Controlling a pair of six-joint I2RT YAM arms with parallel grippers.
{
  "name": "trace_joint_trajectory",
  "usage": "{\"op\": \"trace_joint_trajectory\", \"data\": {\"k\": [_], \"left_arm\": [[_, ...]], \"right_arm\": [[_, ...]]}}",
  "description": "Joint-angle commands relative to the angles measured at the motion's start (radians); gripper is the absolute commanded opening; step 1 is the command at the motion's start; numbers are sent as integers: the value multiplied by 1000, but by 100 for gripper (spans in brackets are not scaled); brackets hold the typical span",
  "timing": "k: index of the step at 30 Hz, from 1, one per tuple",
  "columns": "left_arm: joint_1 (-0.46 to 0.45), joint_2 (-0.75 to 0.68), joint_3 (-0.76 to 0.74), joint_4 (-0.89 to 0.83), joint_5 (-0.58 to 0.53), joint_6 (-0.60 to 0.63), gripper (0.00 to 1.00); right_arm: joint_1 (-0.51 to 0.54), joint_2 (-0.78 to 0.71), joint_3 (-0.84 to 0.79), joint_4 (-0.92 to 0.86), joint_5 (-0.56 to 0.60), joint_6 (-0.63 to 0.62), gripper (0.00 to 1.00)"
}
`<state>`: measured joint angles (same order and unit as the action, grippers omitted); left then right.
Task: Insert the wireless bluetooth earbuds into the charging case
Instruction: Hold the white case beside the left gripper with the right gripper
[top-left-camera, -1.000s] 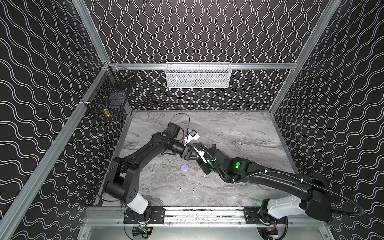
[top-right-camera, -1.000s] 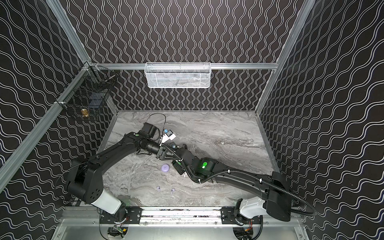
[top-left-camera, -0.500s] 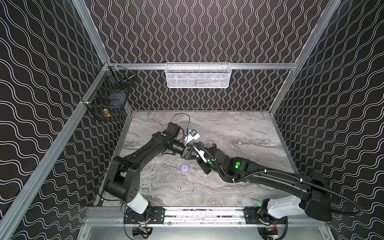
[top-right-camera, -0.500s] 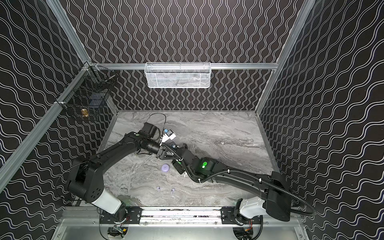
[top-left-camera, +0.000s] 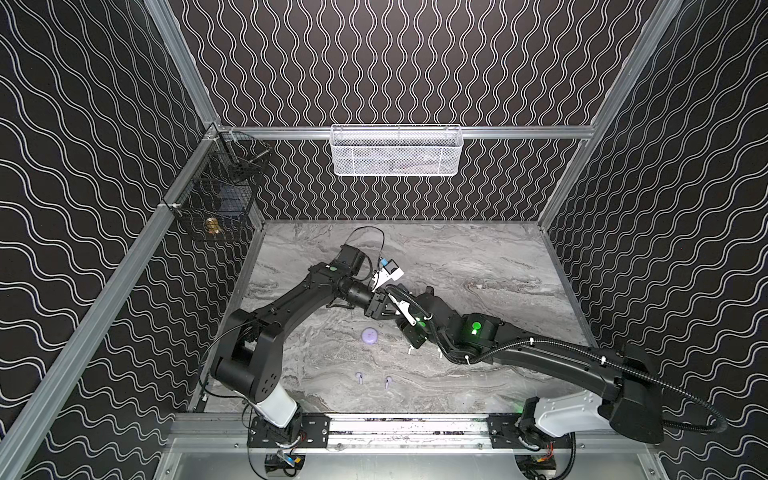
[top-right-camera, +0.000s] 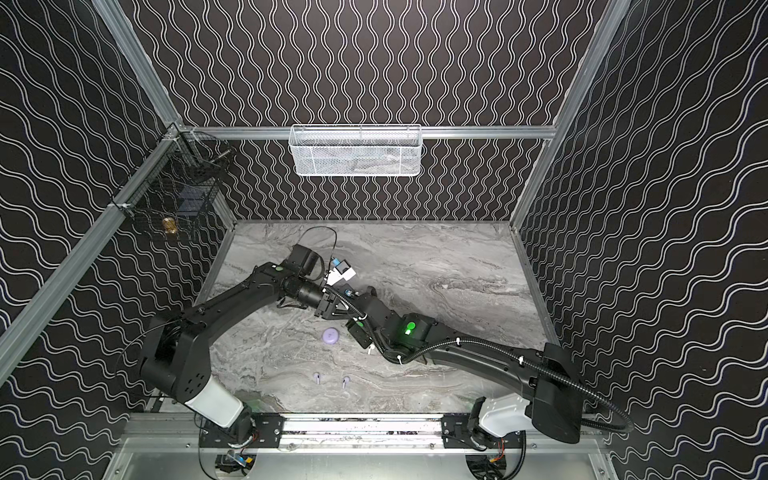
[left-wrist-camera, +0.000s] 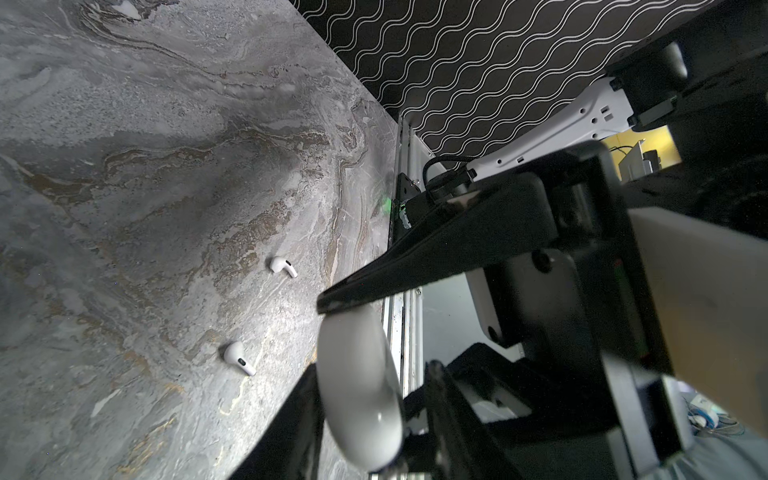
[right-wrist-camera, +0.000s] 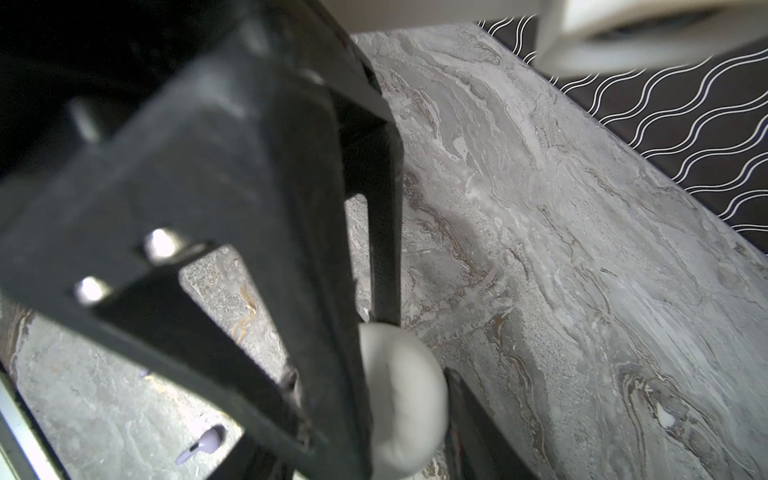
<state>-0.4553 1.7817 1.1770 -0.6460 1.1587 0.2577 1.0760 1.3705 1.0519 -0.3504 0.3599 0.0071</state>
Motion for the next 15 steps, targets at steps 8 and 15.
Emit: {"op": "trace_joint_trajectory", "data": {"k": [8,15], "left_arm": [[-23,33,13,-122,12,63,52],[-23,42,23,-136,8,74,53]], "right_arm": [[-18,-30,22,105,101,-10,39],[-18,-25,33,84,108,-21,39]]}}
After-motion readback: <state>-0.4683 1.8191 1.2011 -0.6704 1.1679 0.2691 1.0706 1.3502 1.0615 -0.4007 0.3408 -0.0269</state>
